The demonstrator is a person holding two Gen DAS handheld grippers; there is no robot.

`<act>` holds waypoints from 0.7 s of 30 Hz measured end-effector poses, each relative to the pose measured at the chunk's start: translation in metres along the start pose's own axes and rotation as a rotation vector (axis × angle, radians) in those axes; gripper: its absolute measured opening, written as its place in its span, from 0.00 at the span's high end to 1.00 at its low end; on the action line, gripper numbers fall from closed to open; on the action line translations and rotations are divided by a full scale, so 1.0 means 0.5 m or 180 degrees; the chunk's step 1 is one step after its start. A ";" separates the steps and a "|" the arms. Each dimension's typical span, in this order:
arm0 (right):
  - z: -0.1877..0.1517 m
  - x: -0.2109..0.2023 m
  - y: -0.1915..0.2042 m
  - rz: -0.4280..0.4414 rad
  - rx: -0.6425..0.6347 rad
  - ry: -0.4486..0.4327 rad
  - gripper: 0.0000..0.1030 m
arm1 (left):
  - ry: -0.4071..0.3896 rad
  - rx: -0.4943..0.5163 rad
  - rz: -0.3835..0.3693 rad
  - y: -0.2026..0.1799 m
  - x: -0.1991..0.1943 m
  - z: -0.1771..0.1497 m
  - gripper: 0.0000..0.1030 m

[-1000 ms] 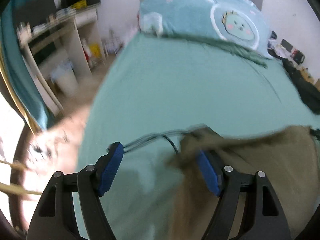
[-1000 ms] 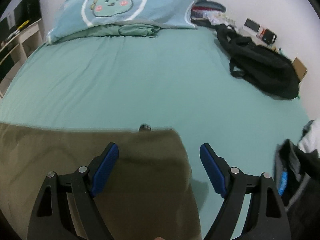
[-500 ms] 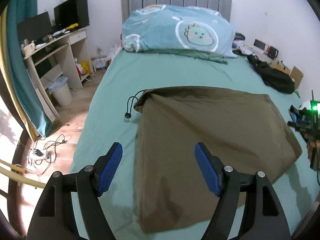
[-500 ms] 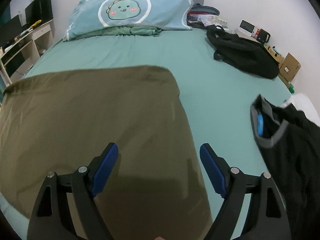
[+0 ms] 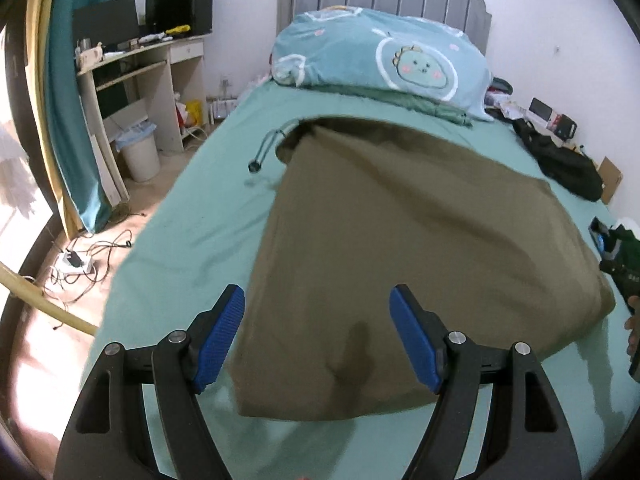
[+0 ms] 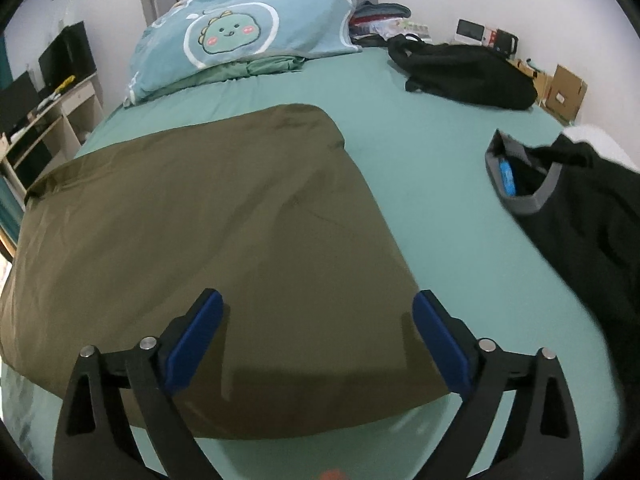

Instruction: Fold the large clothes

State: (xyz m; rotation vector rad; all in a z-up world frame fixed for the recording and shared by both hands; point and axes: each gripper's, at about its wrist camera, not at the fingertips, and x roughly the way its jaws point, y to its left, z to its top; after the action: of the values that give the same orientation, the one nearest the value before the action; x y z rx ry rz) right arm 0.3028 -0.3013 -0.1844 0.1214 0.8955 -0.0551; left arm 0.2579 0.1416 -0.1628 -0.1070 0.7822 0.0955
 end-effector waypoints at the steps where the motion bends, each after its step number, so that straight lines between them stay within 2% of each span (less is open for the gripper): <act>1: -0.004 0.003 -0.003 0.0013 0.0055 0.0015 0.07 | 0.0023 0.0013 -0.0006 -0.004 0.006 -0.008 0.24; 6: -0.034 0.016 -0.019 0.0172 0.0382 0.0042 0.06 | 0.0056 -0.0026 -0.0120 -0.008 0.012 -0.023 0.24; 8: -0.044 0.022 -0.021 0.0186 0.0462 0.0017 0.02 | 0.0045 -0.0157 -0.0236 0.009 0.014 -0.025 0.24; 13: -0.062 0.047 -0.015 0.0039 0.0570 0.0018 0.01 | 0.0165 -0.0411 -0.0211 0.065 0.058 -0.044 0.24; 18: -0.075 0.078 0.001 -0.0147 0.0494 0.0088 0.01 | 0.0453 -0.0602 -0.0457 0.087 0.125 -0.070 0.17; 21: -0.074 0.080 0.007 -0.0231 0.0436 0.0052 0.01 | 0.0597 -0.0865 -0.0583 0.105 0.157 -0.089 0.11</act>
State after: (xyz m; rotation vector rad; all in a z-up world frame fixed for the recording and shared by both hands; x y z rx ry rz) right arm 0.2991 -0.2931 -0.2382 0.2173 0.9123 -0.1835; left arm 0.2754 0.1915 -0.2528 -0.4493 0.9400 0.0175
